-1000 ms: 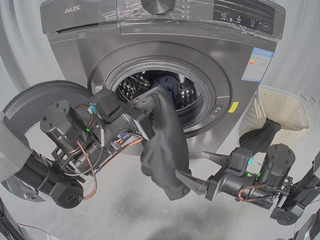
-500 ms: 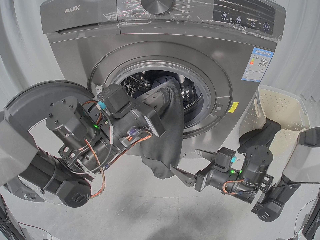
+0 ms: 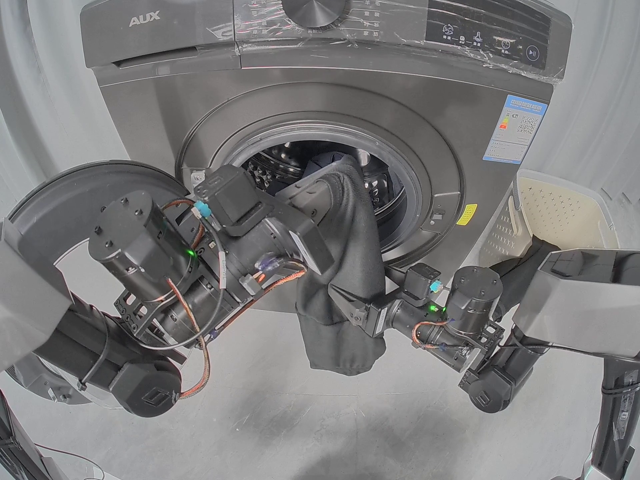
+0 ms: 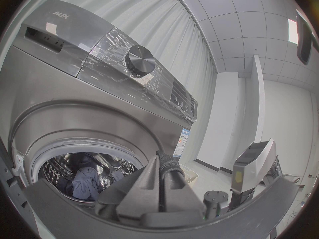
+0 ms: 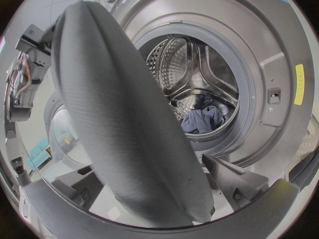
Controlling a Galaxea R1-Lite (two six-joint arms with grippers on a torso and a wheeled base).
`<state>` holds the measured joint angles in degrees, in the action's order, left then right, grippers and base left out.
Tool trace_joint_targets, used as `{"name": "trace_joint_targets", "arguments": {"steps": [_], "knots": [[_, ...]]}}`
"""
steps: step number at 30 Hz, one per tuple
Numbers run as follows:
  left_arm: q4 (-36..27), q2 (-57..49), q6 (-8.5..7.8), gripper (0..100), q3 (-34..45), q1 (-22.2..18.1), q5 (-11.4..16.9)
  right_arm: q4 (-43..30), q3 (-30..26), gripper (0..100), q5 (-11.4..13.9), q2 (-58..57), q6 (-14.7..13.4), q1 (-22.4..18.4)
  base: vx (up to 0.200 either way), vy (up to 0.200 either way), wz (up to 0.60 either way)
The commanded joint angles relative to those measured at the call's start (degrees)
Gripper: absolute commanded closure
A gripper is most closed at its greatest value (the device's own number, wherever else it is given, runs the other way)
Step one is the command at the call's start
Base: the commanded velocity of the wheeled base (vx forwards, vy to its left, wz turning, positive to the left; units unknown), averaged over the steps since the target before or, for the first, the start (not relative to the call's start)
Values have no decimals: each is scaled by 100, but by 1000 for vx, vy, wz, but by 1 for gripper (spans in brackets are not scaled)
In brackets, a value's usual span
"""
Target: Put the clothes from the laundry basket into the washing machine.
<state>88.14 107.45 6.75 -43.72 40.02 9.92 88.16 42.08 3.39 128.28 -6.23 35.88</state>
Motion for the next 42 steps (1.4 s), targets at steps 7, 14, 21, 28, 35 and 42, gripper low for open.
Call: {"name": "trace_joint_targets", "arguments": {"steps": [7, 14, 21, 28, 35, 42], "knots": [[-7, -180, 1, 100, 56, 41, 10, 8, 793, 0, -49, 654, 8, -169, 0, 0, 0], [-25, -163, 10, 100, 197, -47, -69, 17, 758, 100, -66, 540, -1, -213, 0, 0, 0], [-174, -374, -7, 100, 1111, -320, -96, 8, 327, 100, -84, -119, -27, -388, 0, 0, 0], [-165, -453, -16, 100, 2007, -355, -87, -1, 72, 100, -181, -778, -71, -301, 0, 0, 0], [-113, -119, -25, 100, 2385, -425, -87, 8, -69, 100, -207, -1068, -115, -151, 0, 0, 0], [37, 663, -34, 100, 2306, -495, -87, 8, -130, 100, -207, -1156, -115, -28, 0, 0, 0]]}}
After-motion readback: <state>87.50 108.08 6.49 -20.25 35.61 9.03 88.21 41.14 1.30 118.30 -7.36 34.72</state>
